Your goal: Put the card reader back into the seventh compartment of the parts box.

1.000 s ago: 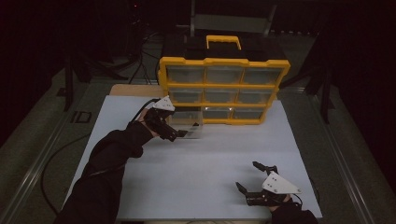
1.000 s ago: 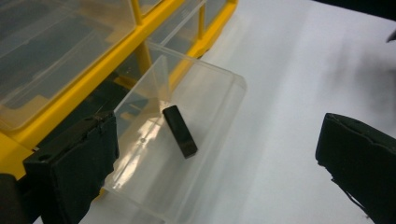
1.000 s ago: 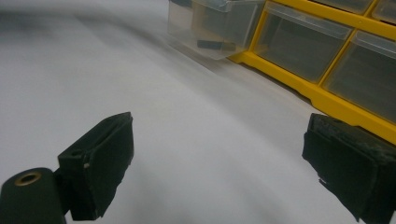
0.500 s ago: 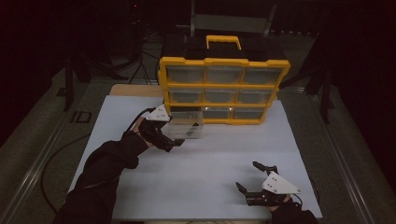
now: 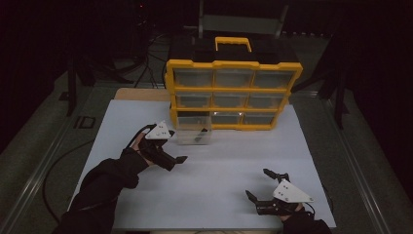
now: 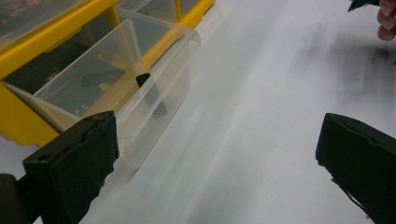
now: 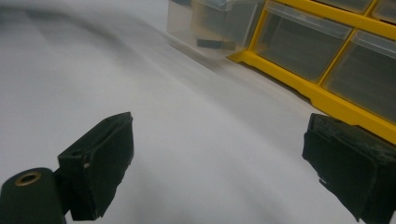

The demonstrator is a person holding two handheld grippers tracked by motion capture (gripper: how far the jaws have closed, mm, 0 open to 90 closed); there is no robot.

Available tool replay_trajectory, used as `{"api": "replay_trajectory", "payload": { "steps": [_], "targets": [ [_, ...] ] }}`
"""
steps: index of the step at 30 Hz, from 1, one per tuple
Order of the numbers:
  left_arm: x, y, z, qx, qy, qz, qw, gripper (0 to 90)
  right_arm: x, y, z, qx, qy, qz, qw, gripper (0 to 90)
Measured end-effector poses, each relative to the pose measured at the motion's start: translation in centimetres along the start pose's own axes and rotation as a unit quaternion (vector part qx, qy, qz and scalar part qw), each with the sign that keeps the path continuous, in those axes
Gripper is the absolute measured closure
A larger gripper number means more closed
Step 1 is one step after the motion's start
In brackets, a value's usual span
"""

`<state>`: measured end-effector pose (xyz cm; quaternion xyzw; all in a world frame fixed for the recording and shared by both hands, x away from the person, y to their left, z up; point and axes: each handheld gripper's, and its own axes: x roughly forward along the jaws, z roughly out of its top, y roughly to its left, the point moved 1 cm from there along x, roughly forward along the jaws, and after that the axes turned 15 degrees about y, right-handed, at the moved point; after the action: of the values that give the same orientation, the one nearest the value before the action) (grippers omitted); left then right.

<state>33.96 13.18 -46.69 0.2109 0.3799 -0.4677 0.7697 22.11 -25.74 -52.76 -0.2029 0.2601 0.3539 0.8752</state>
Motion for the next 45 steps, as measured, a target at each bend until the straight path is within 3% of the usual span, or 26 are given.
{"api": "replay_trajectory", "payload": {
  "steps": [33,45],
  "targets": [
    [1.6,-3.6,-6.2,-0.002,0.011,-0.011,0.9999,0.0,0.0,0.1,0.0,-0.005,0.003,0.002,1.0,8.9],
    [1.4,-4.0,-8.0,0.001,0.011,0.011,0.9999,0.0,0.1,0.1,0.0,-0.006,0.004,0.003,1.0,8.9]
  ]
}}
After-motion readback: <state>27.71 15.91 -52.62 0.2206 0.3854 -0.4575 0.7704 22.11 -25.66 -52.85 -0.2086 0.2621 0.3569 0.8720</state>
